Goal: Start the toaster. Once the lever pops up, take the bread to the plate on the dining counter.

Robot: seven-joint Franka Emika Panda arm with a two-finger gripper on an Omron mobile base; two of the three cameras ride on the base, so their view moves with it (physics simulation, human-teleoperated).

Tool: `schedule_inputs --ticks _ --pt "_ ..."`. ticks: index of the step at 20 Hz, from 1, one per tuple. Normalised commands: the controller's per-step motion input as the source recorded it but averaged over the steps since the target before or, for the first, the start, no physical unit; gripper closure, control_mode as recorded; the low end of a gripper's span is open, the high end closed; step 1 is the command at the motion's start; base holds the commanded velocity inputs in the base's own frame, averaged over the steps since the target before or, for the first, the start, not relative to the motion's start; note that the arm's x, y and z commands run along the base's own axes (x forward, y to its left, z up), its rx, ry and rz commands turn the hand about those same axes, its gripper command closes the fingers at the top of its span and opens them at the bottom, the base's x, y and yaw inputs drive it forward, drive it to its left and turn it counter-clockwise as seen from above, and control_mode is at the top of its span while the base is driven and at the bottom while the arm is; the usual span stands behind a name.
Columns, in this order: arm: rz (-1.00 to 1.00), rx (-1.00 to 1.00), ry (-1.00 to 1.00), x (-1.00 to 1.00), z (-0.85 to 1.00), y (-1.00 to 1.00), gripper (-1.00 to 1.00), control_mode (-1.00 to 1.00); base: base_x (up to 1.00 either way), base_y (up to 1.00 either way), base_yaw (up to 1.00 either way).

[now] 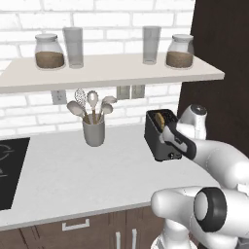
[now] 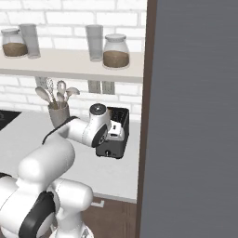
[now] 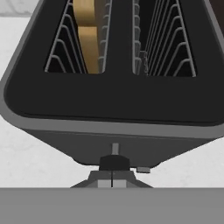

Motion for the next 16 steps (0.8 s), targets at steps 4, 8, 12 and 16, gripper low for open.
schedule_inputs --ticks 4,8,12,16 --pt "0.0 0.0 0.0 0.13 0.0 0.0 1.0 -1.0 0.0 0.0 0.0" --pt "0.0 0.0 0.0 0.21 0.0 0.0 1.0 -1.0 0.0 0.0 0.0" --pt "0.0 0.0 0.0 0.1 -0.22 0.0 1.0 -1.0 0.0 0.0 0.0" --pt "0.0 0.0 0.0 0.0 -0.42 0.0 1.0 -1.0 0.0 0.0 0.0"
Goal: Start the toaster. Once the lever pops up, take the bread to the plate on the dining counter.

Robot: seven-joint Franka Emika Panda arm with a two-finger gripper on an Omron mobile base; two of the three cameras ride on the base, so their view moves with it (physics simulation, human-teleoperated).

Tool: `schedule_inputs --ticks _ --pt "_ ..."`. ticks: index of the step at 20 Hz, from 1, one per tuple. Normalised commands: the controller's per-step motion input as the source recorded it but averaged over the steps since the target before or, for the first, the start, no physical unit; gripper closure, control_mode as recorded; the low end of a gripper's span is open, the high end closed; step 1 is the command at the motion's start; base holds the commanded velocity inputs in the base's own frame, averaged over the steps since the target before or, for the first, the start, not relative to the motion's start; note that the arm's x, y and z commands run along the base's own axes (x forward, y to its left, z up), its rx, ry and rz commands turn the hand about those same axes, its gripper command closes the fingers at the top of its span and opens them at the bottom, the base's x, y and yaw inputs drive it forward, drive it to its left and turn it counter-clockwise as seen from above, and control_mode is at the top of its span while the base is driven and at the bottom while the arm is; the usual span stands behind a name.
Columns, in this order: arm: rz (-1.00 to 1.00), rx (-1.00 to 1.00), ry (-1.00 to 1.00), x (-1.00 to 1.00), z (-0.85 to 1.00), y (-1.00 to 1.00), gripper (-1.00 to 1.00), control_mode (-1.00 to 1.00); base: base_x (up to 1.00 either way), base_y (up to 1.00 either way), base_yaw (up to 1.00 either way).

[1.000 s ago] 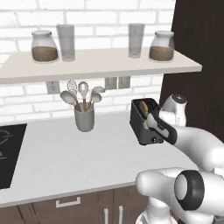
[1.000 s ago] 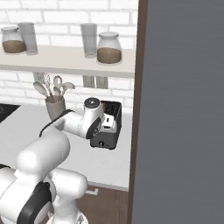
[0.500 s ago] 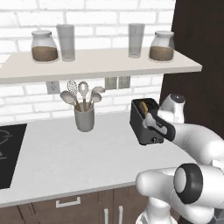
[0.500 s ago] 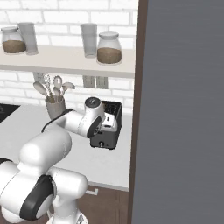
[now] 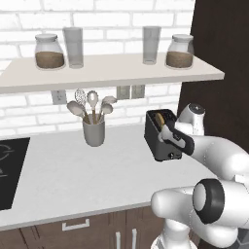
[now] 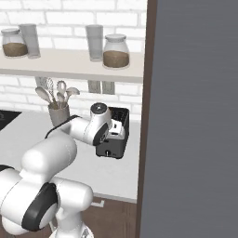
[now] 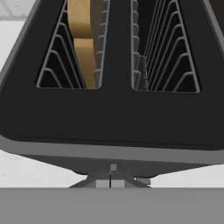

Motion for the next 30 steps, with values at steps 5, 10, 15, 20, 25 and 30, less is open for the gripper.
schedule_inputs --ticks 5,10,15,20,25,30 --pt "0.0 0.0 0.0 0.01 -0.38 0.0 1.0 -1.0 0.0 0.0 0.0" --pt "0.0 0.0 0.0 -0.05 -0.66 0.0 1.0 -1.0 0.0 0.0 0.0" --pt "0.0 0.0 -0.01 -0.03 -0.73 0.0 1.0 -1.0 0.0 0.0 0.0" --pt "0.0 0.0 -0.02 -0.03 -0.71 0.0 1.0 -1.0 0.0 0.0 0.0" --pt "0.0 0.0 -0.06 0.0 -0.67 0.08 1.0 -1.0 0.0 0.0 0.0" --pt "0.0 0.0 0.0 -0.17 -1.0 0.02 1.0 -1.0 0.0 0.0 0.0"
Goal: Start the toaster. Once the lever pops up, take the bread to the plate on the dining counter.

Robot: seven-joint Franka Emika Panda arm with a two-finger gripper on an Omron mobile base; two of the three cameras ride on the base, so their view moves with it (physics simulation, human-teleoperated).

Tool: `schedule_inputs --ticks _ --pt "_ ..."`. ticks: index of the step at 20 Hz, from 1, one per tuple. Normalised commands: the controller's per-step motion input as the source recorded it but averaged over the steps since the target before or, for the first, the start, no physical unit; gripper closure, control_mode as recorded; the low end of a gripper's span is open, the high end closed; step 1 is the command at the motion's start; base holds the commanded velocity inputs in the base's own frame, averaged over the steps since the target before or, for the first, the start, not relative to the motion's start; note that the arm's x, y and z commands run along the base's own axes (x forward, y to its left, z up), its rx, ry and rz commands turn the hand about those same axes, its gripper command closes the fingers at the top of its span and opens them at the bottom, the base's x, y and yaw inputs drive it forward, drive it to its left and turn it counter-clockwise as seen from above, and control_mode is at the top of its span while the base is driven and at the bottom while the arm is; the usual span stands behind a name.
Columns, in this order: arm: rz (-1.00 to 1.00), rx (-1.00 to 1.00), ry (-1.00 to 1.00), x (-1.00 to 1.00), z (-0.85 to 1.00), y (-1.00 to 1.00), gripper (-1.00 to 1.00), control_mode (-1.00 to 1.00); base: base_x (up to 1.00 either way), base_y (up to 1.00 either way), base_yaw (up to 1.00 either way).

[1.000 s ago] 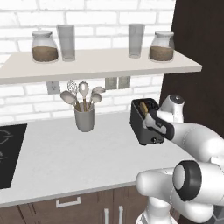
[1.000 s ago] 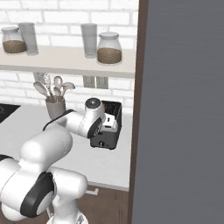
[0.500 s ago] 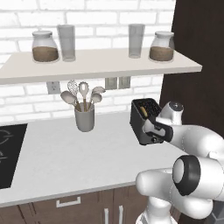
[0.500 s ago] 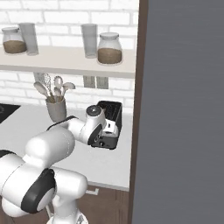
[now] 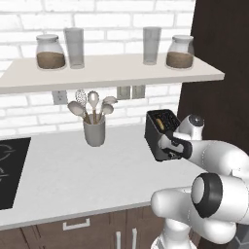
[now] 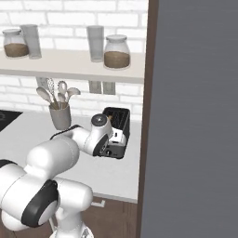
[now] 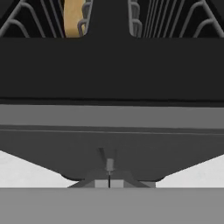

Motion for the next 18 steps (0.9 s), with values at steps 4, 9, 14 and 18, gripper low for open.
schedule_inputs --ticks 4,9,14,18 --pt "0.0 0.0 0.0 -0.19 -1.0 0.12 1.0 -1.0 0.0 0.0 0.0" --pt "0.0 0.0 0.0 -0.28 -1.0 0.15 1.0 -1.0 0.0 0.0 0.0" --pt "0.0 -0.02 -0.04 -0.61 -1.0 0.15 1.0 -1.0 0.0 0.0 0.0" --pt "0.0 -0.02 -0.04 -0.66 -1.0 0.21 1.0 -1.0 0.0 0.0 0.0"
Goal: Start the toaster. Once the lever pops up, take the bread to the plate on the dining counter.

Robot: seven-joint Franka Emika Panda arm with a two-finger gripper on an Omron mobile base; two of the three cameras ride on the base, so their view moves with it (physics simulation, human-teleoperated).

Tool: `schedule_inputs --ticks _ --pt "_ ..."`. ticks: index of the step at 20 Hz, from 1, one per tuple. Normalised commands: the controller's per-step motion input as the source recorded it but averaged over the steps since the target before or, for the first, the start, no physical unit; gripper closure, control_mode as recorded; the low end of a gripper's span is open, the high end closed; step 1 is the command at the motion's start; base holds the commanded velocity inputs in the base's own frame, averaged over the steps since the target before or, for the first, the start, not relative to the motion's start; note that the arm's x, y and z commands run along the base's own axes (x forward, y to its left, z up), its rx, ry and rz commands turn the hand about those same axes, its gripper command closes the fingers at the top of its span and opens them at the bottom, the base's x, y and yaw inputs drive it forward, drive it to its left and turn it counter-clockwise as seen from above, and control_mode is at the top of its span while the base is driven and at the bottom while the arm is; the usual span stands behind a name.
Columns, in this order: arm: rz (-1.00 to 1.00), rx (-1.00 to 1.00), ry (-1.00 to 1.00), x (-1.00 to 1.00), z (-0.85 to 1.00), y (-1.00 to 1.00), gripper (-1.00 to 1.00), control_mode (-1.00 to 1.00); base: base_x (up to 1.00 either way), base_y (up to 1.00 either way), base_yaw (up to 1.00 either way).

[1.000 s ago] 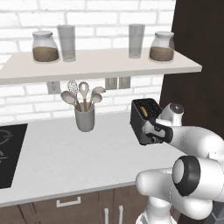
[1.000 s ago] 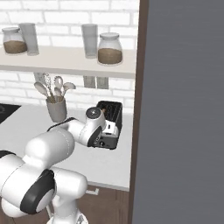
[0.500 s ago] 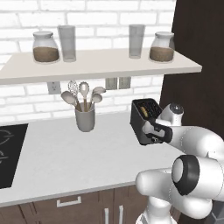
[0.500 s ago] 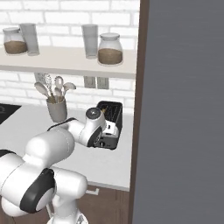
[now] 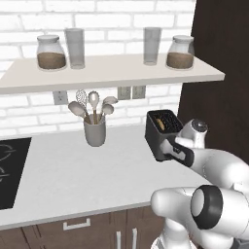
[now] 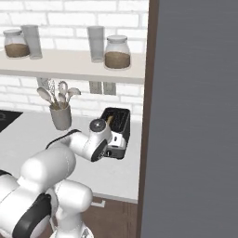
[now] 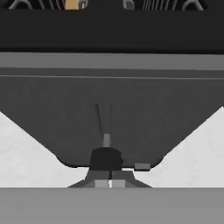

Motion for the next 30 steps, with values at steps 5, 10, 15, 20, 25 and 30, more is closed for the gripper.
schedule_inputs --ticks 5,10,15,20,25,30 --pt "0.0 -0.04 -0.03 -0.62 -1.0 0.24 1.0 -1.0 0.0 0.0 0.0" --pt "0.0 0.0 0.0 -0.35 0.15 0.09 1.0 -1.0 0.0 0.0 0.0" --pt "0.0 0.0 0.0 -0.91 1.0 0.12 1.0 -1.0 0.0 0.0 0.0" --pt "0.0 -0.01 -0.01 -0.74 0.9 0.34 1.0 -1.0 0.0 0.0 0.0" --pt "0.0 -0.06 -0.08 -0.36 0.77 0.44 1.0 -1.0 0.0 0.0 0.0" --pt "0.0 -0.05 -0.06 -0.04 0.82 0.36 1.0 -1.0 0.0 0.0 0.0"
